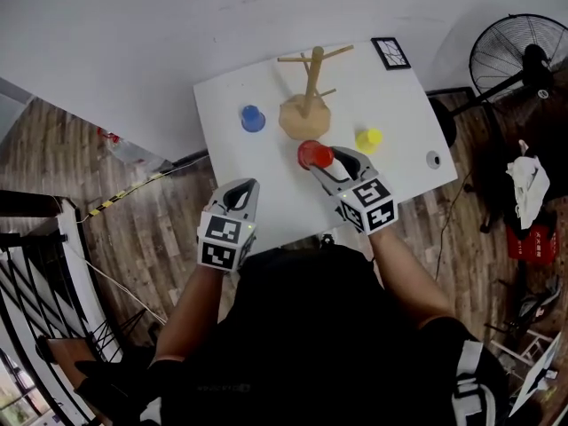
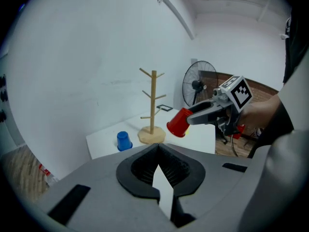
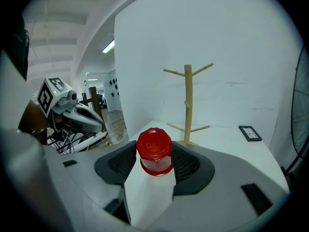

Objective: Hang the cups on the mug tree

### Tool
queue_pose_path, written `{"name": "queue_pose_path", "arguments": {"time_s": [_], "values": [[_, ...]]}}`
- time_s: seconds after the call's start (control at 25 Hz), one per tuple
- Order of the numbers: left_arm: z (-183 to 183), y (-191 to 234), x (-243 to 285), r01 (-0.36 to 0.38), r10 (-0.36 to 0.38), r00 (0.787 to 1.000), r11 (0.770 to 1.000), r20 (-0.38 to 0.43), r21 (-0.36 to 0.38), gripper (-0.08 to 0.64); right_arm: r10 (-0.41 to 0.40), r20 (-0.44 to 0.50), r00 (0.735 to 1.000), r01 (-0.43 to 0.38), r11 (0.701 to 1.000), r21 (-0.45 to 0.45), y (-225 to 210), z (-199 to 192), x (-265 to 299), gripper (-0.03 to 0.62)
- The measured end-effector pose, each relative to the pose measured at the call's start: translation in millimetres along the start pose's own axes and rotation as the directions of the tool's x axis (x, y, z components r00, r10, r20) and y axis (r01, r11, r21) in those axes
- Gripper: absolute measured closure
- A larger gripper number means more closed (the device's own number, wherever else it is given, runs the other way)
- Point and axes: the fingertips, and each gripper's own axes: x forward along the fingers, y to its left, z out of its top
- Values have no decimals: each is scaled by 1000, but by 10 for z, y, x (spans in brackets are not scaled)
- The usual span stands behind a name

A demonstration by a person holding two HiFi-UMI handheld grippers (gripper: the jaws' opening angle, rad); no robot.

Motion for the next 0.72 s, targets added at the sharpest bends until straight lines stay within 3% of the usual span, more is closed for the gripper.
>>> {"name": "queue_pose_path", "arguments": {"time_s": [0.44, 0.72], "values": [[58, 28, -21, -17, 17, 1000, 1000, 14, -1, 548, -120, 202, 972, 133, 990, -53, -359, 846, -505, 368], [15, 39, -72, -35, 35, 999, 999, 12, -16, 548, -156, 175, 972, 173, 982, -82, -558, 905, -254, 368]]}}
